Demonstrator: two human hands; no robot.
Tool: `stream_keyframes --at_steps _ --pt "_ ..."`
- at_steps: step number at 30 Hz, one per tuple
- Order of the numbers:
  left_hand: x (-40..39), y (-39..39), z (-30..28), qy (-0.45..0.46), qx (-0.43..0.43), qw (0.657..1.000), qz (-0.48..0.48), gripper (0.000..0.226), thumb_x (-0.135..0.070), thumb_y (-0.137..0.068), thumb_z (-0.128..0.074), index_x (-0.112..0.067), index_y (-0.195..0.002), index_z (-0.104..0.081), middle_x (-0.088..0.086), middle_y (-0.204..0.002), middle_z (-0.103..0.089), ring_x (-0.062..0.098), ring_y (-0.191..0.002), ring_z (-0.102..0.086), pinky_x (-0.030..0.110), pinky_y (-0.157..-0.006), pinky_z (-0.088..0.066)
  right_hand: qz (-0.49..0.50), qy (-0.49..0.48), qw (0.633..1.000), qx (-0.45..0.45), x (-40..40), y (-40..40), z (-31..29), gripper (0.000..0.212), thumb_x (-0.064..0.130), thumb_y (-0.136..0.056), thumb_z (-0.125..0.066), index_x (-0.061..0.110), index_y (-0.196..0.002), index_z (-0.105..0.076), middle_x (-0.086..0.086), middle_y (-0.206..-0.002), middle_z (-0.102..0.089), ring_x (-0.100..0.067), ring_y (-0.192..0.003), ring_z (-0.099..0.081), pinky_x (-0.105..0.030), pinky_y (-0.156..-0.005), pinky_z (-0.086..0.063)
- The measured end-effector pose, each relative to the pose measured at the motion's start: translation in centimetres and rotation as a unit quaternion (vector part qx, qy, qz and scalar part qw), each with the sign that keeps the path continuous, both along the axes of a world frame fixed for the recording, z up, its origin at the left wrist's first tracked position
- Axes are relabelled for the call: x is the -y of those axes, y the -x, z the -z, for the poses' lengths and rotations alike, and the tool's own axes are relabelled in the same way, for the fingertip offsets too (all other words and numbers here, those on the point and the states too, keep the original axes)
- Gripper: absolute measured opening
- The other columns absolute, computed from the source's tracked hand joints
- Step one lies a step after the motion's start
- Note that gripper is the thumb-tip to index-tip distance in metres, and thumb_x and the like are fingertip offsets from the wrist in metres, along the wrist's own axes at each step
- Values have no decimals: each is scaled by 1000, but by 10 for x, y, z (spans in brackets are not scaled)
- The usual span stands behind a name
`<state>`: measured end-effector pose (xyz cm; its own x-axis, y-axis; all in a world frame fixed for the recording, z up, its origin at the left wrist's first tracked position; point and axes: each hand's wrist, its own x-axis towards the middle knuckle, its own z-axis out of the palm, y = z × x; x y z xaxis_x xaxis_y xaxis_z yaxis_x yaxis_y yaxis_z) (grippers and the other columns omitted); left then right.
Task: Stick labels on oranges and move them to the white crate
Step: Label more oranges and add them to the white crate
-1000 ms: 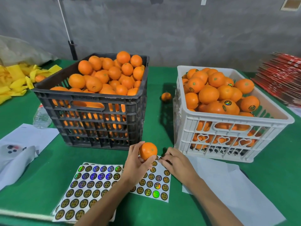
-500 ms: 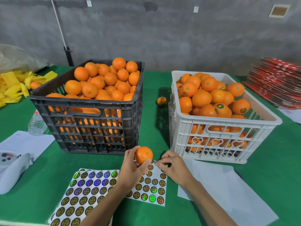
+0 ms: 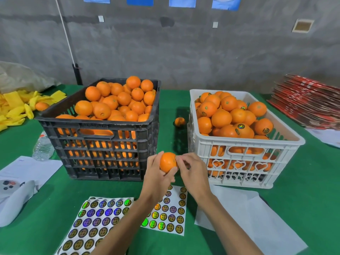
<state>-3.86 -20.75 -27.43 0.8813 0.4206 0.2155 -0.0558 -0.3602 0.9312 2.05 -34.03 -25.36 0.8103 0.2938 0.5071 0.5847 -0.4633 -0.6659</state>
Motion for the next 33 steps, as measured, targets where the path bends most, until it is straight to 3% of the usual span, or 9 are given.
stream_keyframes --at_steps 7,9,11,13,16,19,23,29,33 --pt "8 -37 -77 -93 135 986 6 69 -33 -91 -75 -33 -149 -38 -26 -131 -28 -21 -116 -43 2 -88 -43 25 0 999 25 1 1 -79 64 58 -92 -63 14 -138 -56 -1 -131 -58 -16 -114 -58 -33 -95 -51" --pt "8 -48 -98 -83 166 981 59 71 -15 -90 -76 -39 -147 -40 -23 -141 -31 0 -123 -53 19 -96 -51 43 -31 998 43 5 -7 -102 61 55 -88 -71 16 -133 -58 -2 -120 -62 -18 -103 -62 -35 -86 -54" --pt "8 -58 -120 -53 180 973 137 78 2 -91 -66 -48 -144 -41 -17 -146 -39 19 -108 -68 35 -92 -58 74 -44 993 78 12 -20 -123 54 51 -87 -74 16 -127 -61 -3 -113 -65 -18 -93 -63 -35 -78 -53" --pt "8 -68 -143 -45 165 966 197 75 -2 -93 -62 -50 -146 -38 -5 -139 -57 15 -100 -73 29 -89 -59 115 -30 987 113 21 -35 -139 52 49 -90 -72 13 -125 -60 -5 -110 -65 -17 -89 -60 -28 -72 -45" --pt "-8 -81 -179 -198 138 954 180 61 -19 -95 -65 -33 -150 -43 -6 -144 -56 -3 -93 -71 28 -88 -59 179 0 975 131 42 -55 -147 45 40 -95 -67 6 -123 -57 -11 -114 -62 -30 -101 -58 -32 -72 -38" --pt "-66 -96 -206 -368 144 919 10 35 -27 -95 -65 -25 -129 -64 -6 -119 -66 -3 -83 -66 34 -82 -57 250 45 959 125 68 -71 -140 42 31 -99 -61 0 -125 -50 -20 -123 -57 -41 -106 -56 -42 -73 -45" --pt "-168 -112 -213 -417 -70 892 -159 41 -10 -92 -58 -12 -132 -60 18 -128 -64 38 -117 -60 46 -92 -52 304 92 939 130 80 -79 -127 20 21 -103 -52 4 -108 -62 -12 -142 -55 -43 -90 -63 -37 -56 -41" --pt "-246 -124 -188 -507 -449 731 -78 54 -14 -87 -72 -16 -139 -54 10 -136 -58 32 -125 -56 45 -102 -48 276 83 949 129 54 -85 -123 30 30 -101 -57 15 -121 -72 1 -148 -54 -34 -103 -67 -39 -67 -53" --pt "-255 -127 -189 -489 -466 732 -86 69 -11 -79 -80 -18 -141 -49 8 -132 -58 30 -116 -60 40 -84 -52 244 78 953 164 40 -90 -117 27 31 -100 -58 17 -116 -75 4 -141 -60 -26 -95 -69 -34 -56 -54"
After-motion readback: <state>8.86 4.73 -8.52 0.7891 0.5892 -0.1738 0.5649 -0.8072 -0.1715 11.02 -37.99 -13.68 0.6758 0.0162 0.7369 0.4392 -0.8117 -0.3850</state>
